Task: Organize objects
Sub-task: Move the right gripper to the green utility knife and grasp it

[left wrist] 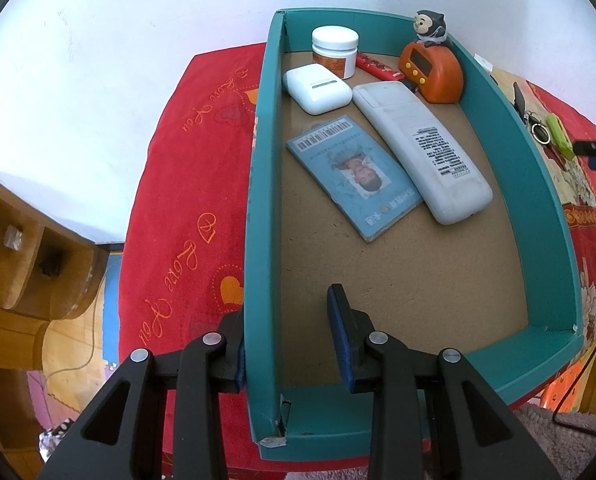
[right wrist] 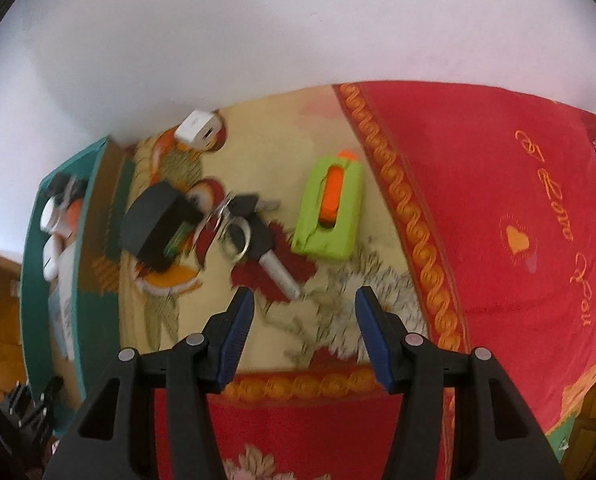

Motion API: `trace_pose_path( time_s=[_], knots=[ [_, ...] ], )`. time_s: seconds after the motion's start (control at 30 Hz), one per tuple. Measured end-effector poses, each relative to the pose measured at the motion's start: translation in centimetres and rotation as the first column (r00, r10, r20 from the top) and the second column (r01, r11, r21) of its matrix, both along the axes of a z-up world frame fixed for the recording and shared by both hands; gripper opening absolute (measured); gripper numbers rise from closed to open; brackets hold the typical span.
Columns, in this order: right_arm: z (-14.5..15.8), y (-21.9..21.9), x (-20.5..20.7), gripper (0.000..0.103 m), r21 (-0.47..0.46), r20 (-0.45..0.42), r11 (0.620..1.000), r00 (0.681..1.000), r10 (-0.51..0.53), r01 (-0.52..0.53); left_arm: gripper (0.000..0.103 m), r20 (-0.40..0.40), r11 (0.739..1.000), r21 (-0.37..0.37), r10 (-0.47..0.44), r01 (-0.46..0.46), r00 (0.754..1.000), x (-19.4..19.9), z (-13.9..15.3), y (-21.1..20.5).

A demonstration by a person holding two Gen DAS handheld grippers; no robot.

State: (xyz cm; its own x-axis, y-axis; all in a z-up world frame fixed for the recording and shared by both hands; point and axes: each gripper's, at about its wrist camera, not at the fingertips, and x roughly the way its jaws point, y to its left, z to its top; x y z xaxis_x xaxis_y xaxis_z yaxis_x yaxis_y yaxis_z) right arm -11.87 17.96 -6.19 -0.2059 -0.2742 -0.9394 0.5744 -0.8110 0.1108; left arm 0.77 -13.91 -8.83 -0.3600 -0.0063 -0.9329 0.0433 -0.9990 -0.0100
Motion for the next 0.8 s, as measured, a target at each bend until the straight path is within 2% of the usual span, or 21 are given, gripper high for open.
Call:
trace_pose_path(
  time_s=[0.17,0.3,0.8],
  knots=[
    [-0.4,-1.3,-2.2,0.053,0.021,-0.029,0.999,0.998,-0.048,0.049,0.033,-0.001,1.0,0.0,-0.001,0.001,1.0,0.1,0.1,0.2],
    [-0.9,-2.4,-3.2,0.053,0.055,-0.057,0.998,0.998,-0.035,0.038,0.033,-0.001,1.0,-0.002,-0.001,0.001,1.0,0.1,0.1,0.3],
    [-2.7,-3.2,-4.3,0.048,0.093,-0.044,0.995,0.998,-0.034,0.038,0.033,0.0,1.0,-0.001,-0.001,0.001,1.0,0.0,0.1,0.2]
  ],
)
